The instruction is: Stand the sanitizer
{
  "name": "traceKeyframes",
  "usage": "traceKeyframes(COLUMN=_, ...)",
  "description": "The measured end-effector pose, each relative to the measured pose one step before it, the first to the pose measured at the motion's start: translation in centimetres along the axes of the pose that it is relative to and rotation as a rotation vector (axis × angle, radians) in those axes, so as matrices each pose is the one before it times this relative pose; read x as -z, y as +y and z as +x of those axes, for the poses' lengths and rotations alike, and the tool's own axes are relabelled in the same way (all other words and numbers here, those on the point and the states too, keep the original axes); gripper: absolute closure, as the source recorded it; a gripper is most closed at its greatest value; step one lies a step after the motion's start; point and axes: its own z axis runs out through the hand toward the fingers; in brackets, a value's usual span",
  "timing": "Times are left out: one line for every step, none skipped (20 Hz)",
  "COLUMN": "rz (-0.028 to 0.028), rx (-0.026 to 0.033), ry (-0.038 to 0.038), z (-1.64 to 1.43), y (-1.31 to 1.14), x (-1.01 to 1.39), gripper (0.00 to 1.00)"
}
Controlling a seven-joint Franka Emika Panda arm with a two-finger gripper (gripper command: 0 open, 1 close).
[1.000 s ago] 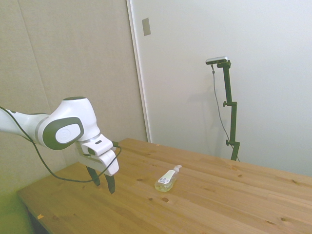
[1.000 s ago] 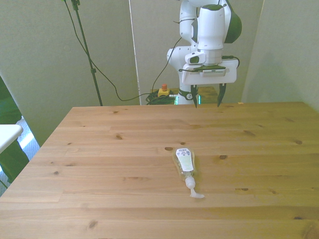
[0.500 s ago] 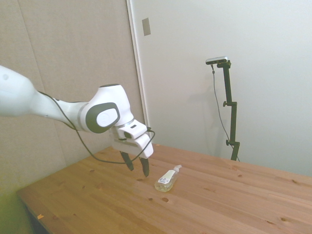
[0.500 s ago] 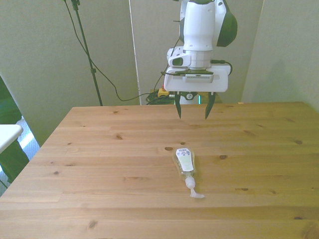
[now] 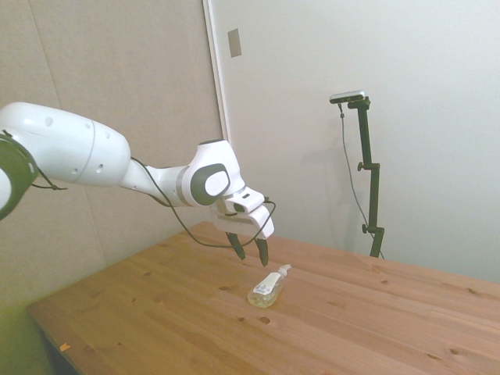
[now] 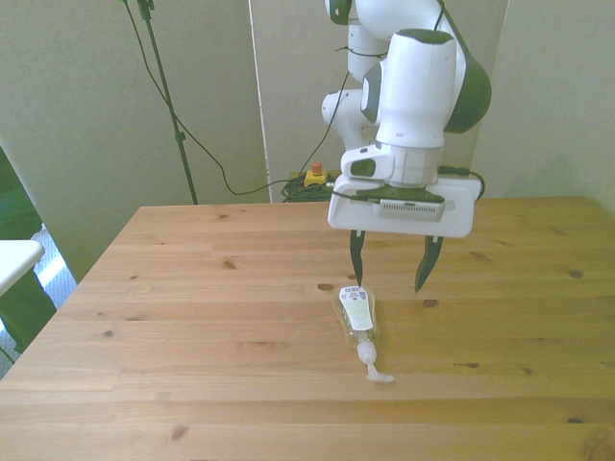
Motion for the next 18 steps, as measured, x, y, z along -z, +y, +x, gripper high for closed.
traceKeyframes(rz=-0.00535, rx=-0.01225, ry=0.00428, z=0.687, y=-0.306, x=-0.729, gripper=0.00)
traceKeyframes(rz=-0.00401, rx=-0.00968, ry=0.00538, z=0.804, y=-0.224, x=-0.658, gripper=0.00)
traceKeyframes(rz=-0.00261, rx=-0.00940, ry=0.00668, z=0.859, y=-0.203, x=-0.546, gripper=0.00)
traceKeyframes(rz=-0.00268, rx=-0.00947, ry=0.00754, z=0.982, y=-0.317, x=-0.580, gripper=0.00)
traceKeyframes(rz=-0.00440, rx=-0.00602, ry=0.00427, z=0.667, y=-0.222, x=-0.449, gripper=0.00)
traceKeyframes(rz=-0.00437, rx=-0.00444, ry=0.00166, z=0.520, y=-0.282, x=-0.420, gripper=0.00)
traceKeyframes(rz=-0.00131, rx=-0.00469, ry=0.00016, z=0.431, y=-0.358, x=-0.442, gripper=0.00)
traceKeyframes(rz=-0.00105, rx=-0.00425, ry=-0.00061, z=0.376, y=-0.365, x=-0.485, gripper=0.00)
traceKeyframes(rz=-0.00432, rx=-0.00263, ry=-0.00258, z=0.278, y=-0.328, x=-0.524, gripper=0.00)
traceKeyframes(rz=-0.00358, rx=-0.00161, ry=-0.00117, z=0.253, y=-0.314, x=-0.532, gripper=0.00)
traceKeyframes(rz=-0.00202, rx=-0.00077, ry=0.00030, z=0.221, y=-0.300, x=-0.472, gripper=0.00)
traceKeyframes(rz=-0.00304, rx=-0.00015, ry=-0.00100, z=0.172, y=-0.282, x=-0.403, gripper=0.00)
traceKeyframes(rz=-0.00241, rx=-0.00063, ry=-0.00264, z=0.131, y=-0.285, x=-0.347, gripper=0.00)
traceKeyframes(rz=0.00033, rx=-0.00118, ry=-0.00189, z=0.108, y=-0.268, x=-0.243, gripper=0.00)
traceKeyframes(rz=-0.00038, rx=-0.00251, ry=-0.00535, z=0.057, y=-0.204, x=-0.216, gripper=0.00)
traceKeyframes(rz=-0.00028, rx=-0.00254, ry=-0.00465, z=0.065, y=-0.144, x=-0.143, gripper=0.00)
traceKeyframes(rz=-0.00088, rx=-0.00151, ry=-0.00173, z=0.109, y=-0.123, x=-0.133, gripper=1.00)
traceKeyframes(rz=-0.00215, rx=-0.00138, ry=-0.00325, z=0.074, y=-0.049, x=-0.170, gripper=1.00)
